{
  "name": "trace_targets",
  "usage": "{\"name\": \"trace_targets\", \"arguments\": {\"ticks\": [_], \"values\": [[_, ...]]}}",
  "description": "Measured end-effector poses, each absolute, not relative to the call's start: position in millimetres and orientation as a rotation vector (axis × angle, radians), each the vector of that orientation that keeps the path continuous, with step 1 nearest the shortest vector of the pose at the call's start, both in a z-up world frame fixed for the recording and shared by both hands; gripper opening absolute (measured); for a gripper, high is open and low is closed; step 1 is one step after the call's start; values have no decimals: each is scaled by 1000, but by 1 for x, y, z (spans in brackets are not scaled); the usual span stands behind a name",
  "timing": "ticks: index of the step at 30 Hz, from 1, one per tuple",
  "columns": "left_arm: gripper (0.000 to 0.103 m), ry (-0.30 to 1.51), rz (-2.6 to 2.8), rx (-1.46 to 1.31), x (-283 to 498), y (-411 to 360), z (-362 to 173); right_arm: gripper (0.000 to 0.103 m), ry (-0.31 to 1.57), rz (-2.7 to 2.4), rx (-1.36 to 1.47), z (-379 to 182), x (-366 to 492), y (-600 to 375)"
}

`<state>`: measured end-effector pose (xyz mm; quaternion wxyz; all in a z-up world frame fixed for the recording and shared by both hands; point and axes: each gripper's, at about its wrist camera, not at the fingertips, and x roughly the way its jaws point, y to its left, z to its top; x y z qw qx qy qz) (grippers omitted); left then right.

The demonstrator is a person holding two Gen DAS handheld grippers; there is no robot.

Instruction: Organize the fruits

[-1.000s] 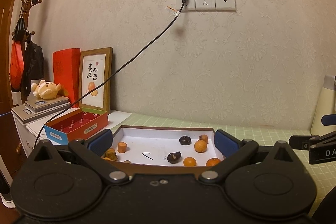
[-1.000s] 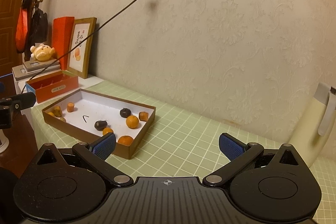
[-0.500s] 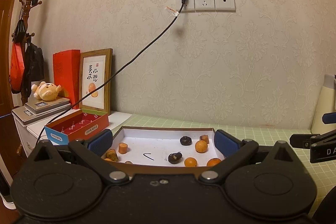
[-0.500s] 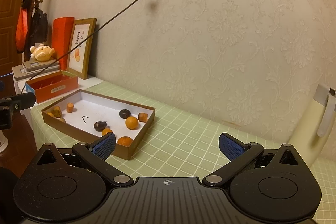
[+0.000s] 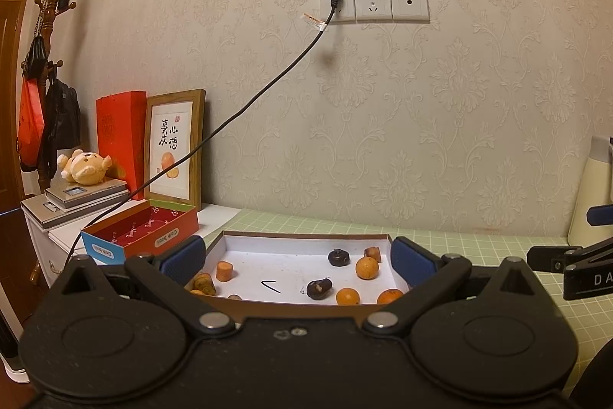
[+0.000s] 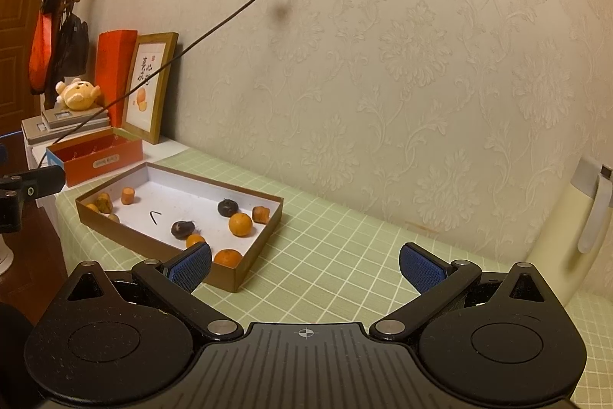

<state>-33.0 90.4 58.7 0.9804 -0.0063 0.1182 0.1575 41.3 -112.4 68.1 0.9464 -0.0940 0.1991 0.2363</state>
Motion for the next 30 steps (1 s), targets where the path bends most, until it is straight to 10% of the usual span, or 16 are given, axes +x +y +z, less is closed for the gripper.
{"name": "trace_targets", "arguments": {"ticks": [30], "values": [[97,237,315,-11,-33,90,58,103,404,479,-197,68,39,-110]]}}
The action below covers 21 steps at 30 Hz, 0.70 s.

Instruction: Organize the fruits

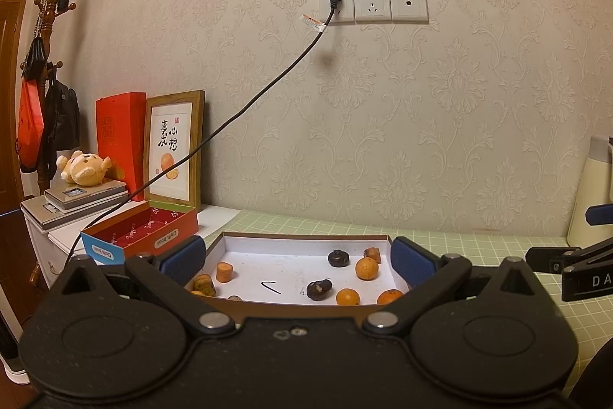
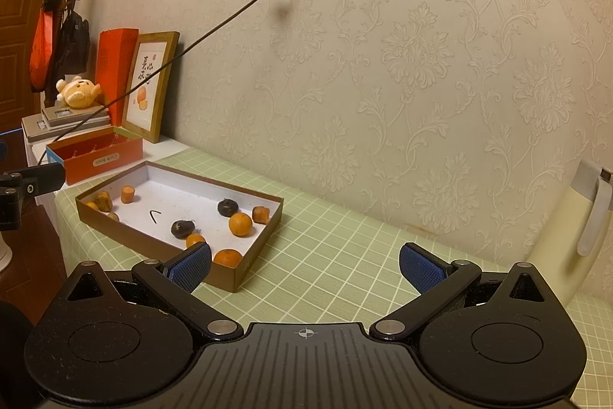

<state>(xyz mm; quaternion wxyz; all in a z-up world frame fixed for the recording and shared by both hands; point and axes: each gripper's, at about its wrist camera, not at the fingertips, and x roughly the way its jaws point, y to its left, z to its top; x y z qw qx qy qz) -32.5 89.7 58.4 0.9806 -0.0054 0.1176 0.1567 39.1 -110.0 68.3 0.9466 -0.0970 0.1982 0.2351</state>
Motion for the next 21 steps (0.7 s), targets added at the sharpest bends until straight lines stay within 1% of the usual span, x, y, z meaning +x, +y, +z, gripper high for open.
{"name": "trace_targets", "arguments": {"ticks": [21], "values": [[97,241,308,-8,-32,91,60,103,406,482,-202,67,39,-109]]}}
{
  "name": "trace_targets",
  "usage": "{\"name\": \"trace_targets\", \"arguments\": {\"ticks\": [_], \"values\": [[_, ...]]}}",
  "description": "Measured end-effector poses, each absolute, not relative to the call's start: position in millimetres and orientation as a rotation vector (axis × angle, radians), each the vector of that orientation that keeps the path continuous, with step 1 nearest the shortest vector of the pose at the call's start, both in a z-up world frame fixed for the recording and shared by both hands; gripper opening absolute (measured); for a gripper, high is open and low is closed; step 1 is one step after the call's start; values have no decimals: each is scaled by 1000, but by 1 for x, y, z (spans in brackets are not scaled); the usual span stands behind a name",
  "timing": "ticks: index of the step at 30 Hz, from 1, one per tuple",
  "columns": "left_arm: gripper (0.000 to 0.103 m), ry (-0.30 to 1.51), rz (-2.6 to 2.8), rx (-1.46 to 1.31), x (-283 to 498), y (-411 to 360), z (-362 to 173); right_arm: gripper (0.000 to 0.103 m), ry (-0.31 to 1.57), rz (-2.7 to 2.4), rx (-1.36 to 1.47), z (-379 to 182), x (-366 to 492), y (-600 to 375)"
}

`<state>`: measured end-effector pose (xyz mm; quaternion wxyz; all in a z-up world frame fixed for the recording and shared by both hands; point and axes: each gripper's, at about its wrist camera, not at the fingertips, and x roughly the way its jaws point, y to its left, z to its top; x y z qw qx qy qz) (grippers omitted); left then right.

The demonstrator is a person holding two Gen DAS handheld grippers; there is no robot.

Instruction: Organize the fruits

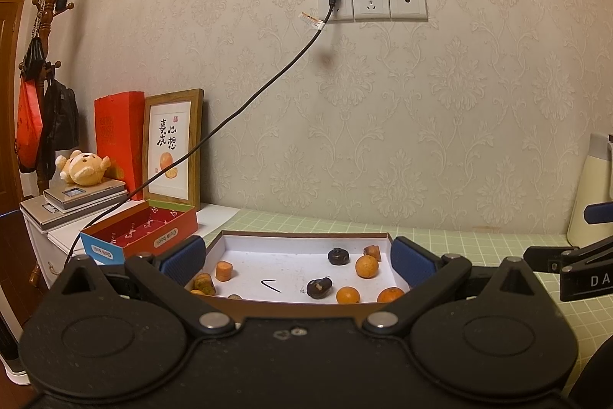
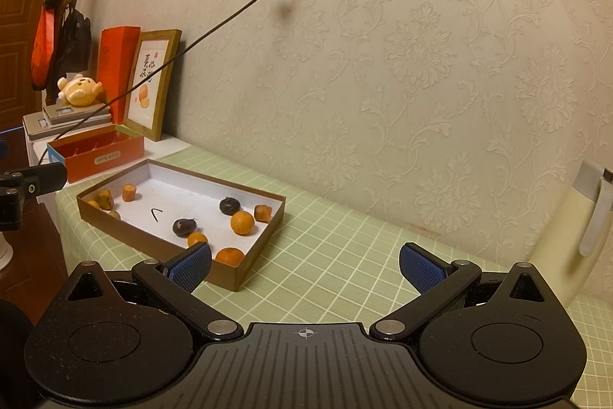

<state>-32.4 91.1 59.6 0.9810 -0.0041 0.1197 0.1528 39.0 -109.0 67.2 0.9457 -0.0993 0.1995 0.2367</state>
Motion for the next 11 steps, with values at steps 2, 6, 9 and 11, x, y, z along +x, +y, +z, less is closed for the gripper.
{"name": "trace_targets", "arguments": {"ticks": [2,6,9,11], "values": [[97,240,307,-8,-32,92,59,103,406,483,-203,67,39,-109],[93,218,301,-7,-35,93,59,103,406,484,-206,67,39,-109],[94,211,299,1,-35,93,59,103,409,487,-205,66,40,-110],[94,213,302,2,-35,94,59,103,407,487,-207,66,40,-110]]}}
